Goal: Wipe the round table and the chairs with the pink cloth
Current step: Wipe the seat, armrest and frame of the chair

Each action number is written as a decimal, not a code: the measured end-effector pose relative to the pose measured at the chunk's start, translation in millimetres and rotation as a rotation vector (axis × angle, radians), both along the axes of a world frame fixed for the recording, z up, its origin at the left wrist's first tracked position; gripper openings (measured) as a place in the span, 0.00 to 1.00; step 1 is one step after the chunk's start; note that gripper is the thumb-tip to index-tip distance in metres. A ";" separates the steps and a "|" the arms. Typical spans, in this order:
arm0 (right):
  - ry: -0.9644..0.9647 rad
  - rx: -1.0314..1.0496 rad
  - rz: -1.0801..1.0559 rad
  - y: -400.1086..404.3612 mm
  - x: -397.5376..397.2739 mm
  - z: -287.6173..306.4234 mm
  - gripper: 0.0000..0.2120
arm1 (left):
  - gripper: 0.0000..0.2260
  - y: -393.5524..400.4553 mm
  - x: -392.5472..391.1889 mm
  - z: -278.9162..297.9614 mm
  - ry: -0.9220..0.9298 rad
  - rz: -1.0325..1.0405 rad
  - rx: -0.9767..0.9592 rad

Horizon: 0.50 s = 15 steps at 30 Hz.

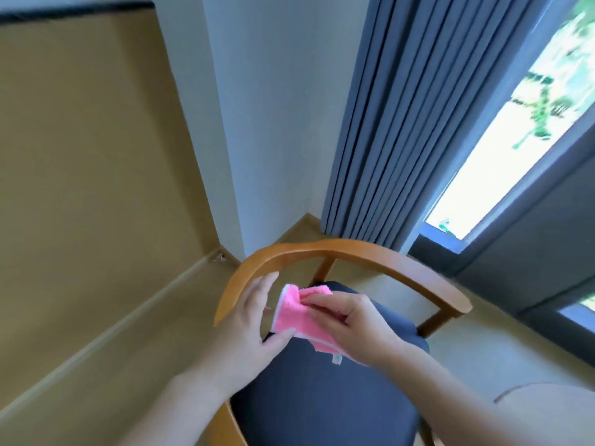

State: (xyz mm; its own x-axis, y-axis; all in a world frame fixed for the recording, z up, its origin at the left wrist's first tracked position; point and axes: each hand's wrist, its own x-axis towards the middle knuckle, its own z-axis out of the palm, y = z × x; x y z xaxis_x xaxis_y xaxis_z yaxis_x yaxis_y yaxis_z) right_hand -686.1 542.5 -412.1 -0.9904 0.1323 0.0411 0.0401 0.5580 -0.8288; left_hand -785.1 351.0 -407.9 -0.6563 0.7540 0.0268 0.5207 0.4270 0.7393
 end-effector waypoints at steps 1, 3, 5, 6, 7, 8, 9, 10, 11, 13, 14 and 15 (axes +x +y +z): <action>0.035 0.041 -0.001 -1.1 5.8 28.8 0.13 | 0.36 2.7 0.7 23.2 0.012 -0.021 0.055; 0.111 0.110 -0.001 -2.2 18.9 80.1 0.13 | 0.34 7.5 3.0 69.8 0.104 -0.093 0.139; 0.182 0.165 -0.010 -2.8 33.3 122.8 0.13 | 0.23 10.0 8.7 115.9 0.205 -0.171 0.167; 0.219 0.194 -0.013 -3.7 40.7 141.0 0.13 | 0.17 10.1 12.9 136.8 0.252 -0.207 0.169; 0.258 0.227 -0.007 -4.8 48.1 157.3 0.14 | 0.13 9.3 18.2 155.6 0.290 -0.244 0.177; 0.283 0.252 0.009 -5.9 55.3 170.9 0.15 | 0.14 7.5 24.3 171.0 0.315 -0.268 0.186; 0.270 0.277 0.019 -6.0 62.8 181.9 0.17 | 0.16 4.7 31.3 183.0 0.329 -0.279 0.196; 0.208 0.306 0.011 -4.7 70.4 190.6 0.23 | 0.17 0.9 39.4 192.3 0.334 -0.276 0.200; 0.109 0.340 -0.016 -2.0 78.1 196.4 0.30 | 0.17 -3.5 48.1 198.8 0.331 -0.267 0.206; -0.026 0.418 -0.040 3.7 94.4 199.3 0.38 | 0.16 -13.2 67.6 205.7 0.290 -0.222 0.217; -0.033 0.438 -0.030 5.2 104.2 198.9 0.38 | 0.15 -18.5 79.2 206.7 0.268 -0.193 0.220; -0.027 0.432 -0.027 6.2 115.3 198.8 0.34 | 0.15 -23.3 92.3 207.2 0.246 -0.163 0.224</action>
